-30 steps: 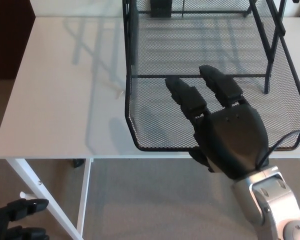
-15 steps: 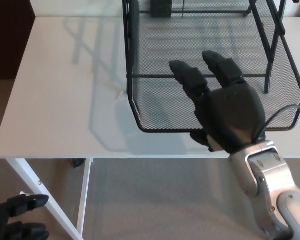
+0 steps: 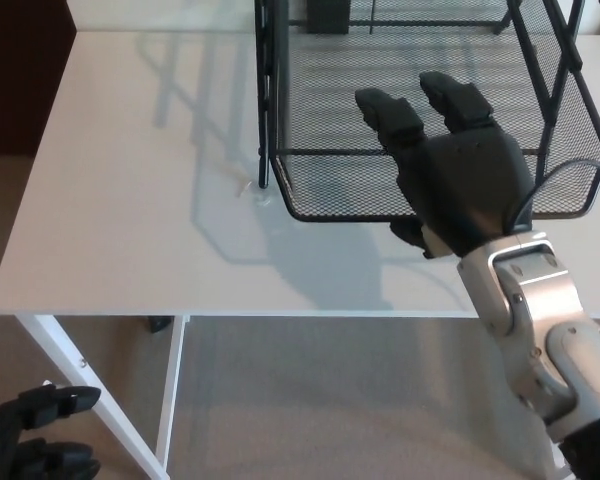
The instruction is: The robot walk towards a table in front and then pushes a layer of a file tray back to its original position using its right hand
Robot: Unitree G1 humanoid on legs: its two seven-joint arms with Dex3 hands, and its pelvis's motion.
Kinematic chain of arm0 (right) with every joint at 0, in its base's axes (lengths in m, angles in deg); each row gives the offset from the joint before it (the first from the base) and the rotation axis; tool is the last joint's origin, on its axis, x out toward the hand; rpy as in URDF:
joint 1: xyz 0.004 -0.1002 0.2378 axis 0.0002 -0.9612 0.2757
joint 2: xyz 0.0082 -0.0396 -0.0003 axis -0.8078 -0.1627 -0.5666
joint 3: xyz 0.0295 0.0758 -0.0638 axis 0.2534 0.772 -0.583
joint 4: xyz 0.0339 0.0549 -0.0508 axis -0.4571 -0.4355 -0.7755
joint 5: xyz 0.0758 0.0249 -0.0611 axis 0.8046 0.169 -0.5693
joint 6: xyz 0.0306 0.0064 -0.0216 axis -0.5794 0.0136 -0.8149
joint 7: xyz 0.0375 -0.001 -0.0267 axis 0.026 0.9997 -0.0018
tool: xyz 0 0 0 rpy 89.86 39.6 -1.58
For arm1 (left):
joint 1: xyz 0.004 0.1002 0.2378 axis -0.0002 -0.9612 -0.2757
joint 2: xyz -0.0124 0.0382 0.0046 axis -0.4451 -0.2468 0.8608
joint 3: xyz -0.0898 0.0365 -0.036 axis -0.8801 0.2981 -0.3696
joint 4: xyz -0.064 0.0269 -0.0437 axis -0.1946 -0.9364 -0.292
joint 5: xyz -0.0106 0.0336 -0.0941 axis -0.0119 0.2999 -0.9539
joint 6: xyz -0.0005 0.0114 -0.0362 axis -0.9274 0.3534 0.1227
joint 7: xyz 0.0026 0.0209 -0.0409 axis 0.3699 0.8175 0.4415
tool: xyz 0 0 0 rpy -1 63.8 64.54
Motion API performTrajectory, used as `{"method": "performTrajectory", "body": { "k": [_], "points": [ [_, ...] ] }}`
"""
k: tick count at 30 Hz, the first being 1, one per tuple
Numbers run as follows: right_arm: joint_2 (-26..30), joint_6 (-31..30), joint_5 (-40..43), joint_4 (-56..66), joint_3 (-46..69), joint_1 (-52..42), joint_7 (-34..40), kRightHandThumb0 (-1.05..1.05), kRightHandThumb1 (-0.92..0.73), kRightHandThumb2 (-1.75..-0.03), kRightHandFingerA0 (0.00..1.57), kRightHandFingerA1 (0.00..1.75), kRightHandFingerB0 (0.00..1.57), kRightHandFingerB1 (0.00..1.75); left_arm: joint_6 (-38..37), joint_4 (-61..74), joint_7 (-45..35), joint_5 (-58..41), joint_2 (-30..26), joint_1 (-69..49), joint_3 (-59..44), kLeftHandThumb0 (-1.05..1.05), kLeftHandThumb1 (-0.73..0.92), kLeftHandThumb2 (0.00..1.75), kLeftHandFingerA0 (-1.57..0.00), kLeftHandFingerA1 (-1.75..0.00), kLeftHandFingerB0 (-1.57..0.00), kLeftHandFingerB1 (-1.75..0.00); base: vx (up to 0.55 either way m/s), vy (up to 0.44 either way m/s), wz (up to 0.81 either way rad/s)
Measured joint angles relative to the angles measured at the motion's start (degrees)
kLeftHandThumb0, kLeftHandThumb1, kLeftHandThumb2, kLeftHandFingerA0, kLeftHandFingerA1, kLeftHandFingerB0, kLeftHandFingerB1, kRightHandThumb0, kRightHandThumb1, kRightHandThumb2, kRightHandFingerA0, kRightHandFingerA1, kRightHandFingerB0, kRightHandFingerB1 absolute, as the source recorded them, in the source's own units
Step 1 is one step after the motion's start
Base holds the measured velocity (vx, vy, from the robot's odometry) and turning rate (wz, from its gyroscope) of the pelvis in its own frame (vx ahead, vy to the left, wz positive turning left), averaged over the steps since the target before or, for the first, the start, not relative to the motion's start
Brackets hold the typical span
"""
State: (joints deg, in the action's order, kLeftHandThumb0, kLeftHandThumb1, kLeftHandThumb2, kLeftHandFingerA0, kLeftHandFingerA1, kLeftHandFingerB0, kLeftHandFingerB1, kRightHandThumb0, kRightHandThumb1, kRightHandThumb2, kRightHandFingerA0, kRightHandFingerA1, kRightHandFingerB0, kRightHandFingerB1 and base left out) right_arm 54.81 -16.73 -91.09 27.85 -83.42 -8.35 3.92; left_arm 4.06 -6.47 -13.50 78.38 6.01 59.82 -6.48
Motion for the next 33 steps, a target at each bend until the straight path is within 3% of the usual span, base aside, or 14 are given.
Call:
{"method": "performTrajectory", "body": {
  "k": [9,12,26,33],
  "points": [
    [-0.1,-0.9,1.5,-6.8,-0.5,4.7,1.6,-0.48,-0.33,-0.66,0.0,0.06,0.0,0.08,0.0,0.8,0.0,0.0,0.0,0.0,0.0,-0.14,0.54,0.55,-0.54,-0.42,-0.39,-0.37,0.0,0.0,0.0],
    [0.0,-1.2,1.7,-8.5,-0.7,6.1,2.3,-0.46,-0.34,-0.7,0.0,0.15,0.0,0.16,0.0,0.7,0.0,0.0,0.0,0.1,-0.1,-0.14,0.54,0.55,-0.53,-0.42,-0.39,-0.36,0.0,0.0,0.0],
    [0.8,-2.5,2.3,-8.3,-1.7,6.9,3.7,-0.44,-0.33,-0.7,0.0,0.18,0.0,0.18,0.0,0.9,-0.1,0.0,0.0,0.1,-0.1,-0.14,0.54,0.55,-0.53,-0.43,-0.38,-0.37,0.0,0.0,0.0],
    [1.7,-2.6,3.4,-3.7,-1.8,5.3,3.2,-0.71,-0.44,-0.78,0.0,0.05,0.01,0.08,0.0,0.9,-0.1,0.0,0.0,0.1,-0.1,-0.14,0.54,0.55,-0.53,-0.43,-0.38,-0.37,0.0,0.0,0.0]
  ]
}}
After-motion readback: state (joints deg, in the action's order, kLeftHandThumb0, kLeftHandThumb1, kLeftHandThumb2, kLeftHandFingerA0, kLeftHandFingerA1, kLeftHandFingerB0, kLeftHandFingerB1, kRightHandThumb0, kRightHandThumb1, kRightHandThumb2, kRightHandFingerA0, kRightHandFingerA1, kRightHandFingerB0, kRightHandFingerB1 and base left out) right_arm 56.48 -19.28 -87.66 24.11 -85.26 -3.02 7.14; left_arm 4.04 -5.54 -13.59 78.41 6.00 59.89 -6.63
